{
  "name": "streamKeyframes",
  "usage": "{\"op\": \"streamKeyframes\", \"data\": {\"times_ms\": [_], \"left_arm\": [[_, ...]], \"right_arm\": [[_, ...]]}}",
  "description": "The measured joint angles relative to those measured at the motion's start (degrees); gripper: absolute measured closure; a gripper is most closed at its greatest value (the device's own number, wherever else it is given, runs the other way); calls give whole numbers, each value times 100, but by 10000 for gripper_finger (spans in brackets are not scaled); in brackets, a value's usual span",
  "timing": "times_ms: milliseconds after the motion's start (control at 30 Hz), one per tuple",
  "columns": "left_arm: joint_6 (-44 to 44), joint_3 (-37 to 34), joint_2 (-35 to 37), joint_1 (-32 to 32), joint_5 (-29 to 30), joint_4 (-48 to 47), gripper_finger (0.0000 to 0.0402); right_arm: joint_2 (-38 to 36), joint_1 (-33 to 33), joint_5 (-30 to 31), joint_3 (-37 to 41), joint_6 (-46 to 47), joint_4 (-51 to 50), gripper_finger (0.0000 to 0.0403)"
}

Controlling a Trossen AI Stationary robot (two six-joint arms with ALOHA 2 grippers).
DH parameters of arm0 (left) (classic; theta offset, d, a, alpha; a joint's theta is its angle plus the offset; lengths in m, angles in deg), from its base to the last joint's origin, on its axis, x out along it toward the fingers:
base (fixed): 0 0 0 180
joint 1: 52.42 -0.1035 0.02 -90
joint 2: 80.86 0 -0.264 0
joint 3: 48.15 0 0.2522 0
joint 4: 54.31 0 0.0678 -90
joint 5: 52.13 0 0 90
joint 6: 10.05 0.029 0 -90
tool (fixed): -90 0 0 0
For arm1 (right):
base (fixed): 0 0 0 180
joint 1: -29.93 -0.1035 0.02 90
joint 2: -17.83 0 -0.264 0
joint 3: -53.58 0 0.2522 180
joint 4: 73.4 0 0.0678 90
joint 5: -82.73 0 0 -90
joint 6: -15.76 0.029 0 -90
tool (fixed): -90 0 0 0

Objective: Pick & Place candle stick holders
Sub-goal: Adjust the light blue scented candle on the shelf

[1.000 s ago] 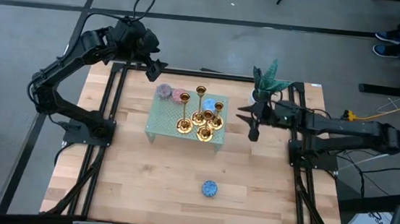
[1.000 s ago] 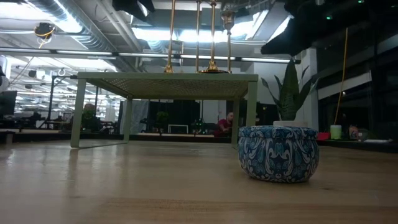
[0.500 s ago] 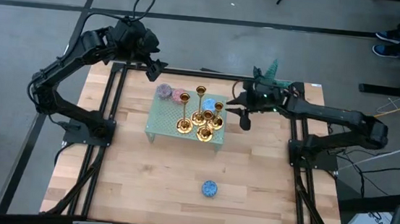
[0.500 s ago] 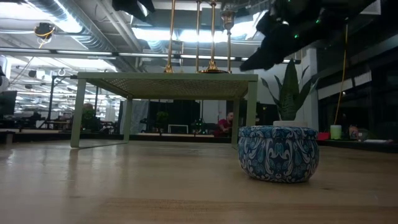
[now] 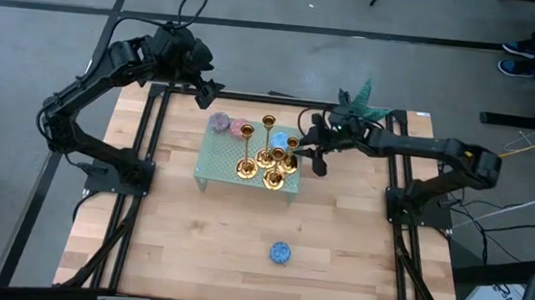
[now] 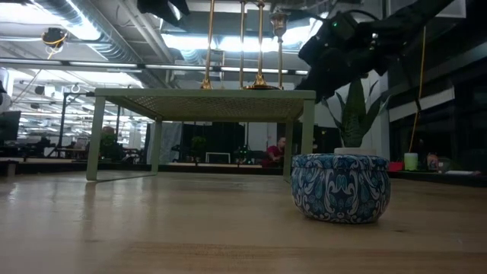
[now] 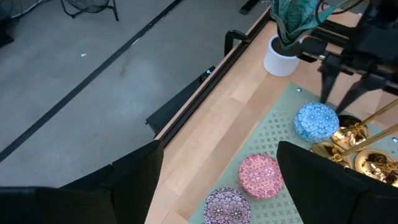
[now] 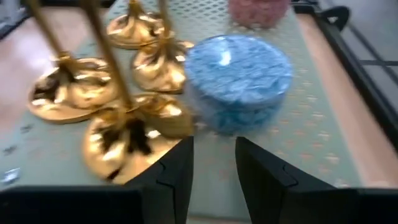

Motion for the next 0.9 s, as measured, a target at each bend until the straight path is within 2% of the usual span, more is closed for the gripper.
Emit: {"op": "streamKeyframes", "data": {"times_ms": [533,900], "left_arm": [[0,0,0,-2,280,0,89],[-88,0,0,-2,280,2,89]], "right_arm": [[551,31,474,-4,8,972,281],[551,35,295,-357,-12,981,281]]}}
